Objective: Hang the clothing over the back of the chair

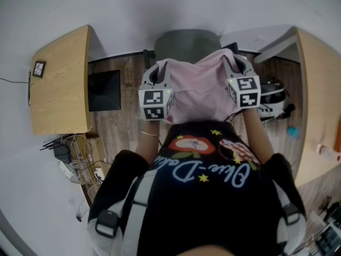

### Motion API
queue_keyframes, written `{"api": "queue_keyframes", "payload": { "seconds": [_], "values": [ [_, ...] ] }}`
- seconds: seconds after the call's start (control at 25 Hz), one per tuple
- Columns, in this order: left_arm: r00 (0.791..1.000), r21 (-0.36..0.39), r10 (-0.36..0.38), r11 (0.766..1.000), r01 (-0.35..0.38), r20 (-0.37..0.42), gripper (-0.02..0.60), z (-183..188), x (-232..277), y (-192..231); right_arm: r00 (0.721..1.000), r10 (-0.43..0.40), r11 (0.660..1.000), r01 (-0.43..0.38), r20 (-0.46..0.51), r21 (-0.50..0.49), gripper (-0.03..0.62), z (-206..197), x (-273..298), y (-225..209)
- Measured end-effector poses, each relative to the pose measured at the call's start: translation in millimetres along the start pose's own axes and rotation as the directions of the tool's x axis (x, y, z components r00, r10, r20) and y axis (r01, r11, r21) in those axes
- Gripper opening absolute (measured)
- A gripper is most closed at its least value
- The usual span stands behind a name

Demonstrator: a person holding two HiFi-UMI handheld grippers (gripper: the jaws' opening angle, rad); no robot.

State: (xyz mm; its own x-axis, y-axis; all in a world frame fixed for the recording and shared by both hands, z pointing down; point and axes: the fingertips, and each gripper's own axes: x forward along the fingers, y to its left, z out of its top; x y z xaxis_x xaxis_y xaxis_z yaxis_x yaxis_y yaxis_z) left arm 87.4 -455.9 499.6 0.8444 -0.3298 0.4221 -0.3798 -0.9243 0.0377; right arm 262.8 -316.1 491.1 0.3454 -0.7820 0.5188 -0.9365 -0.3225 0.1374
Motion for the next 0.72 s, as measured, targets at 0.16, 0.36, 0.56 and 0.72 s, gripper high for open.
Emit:
{"api": "queue_keyframes", "payload": {
  "seconds": [0.16,0.36,0.56,0.72],
  "values": [
    [1.0,-0.013,-0.006,1.0,0.006,-0.021,0.015,-9.6,2.5,1.4,1.0,0.003,1.0,-0.003,-0.031,-0.012,0.044,-5.9,5.1,4.0],
    [1.0,-0.008,0.0,1.0,0.0,-0.019,0.015,-14.8,5.7,1.7,0.999,0.009,0.999,-0.011,-0.038,-0.037,0.044,-9.4,10.7,5.4],
    [0.999,-0.015,0.002,1.0,-0.003,-0.044,0.015,-21.6,7.2,-0.4,0.996,0.022,0.999,-0.025,-0.091,-0.034,0.045,-17.8,12.0,7.6],
    [0.998,-0.028,0.011,1.0,-0.012,-0.059,0.015,-28.4,7.0,0.8,0.993,0.029,0.999,-0.032,-0.117,-0.026,0.046,-18.5,8.0,12.8]
  ]
}}
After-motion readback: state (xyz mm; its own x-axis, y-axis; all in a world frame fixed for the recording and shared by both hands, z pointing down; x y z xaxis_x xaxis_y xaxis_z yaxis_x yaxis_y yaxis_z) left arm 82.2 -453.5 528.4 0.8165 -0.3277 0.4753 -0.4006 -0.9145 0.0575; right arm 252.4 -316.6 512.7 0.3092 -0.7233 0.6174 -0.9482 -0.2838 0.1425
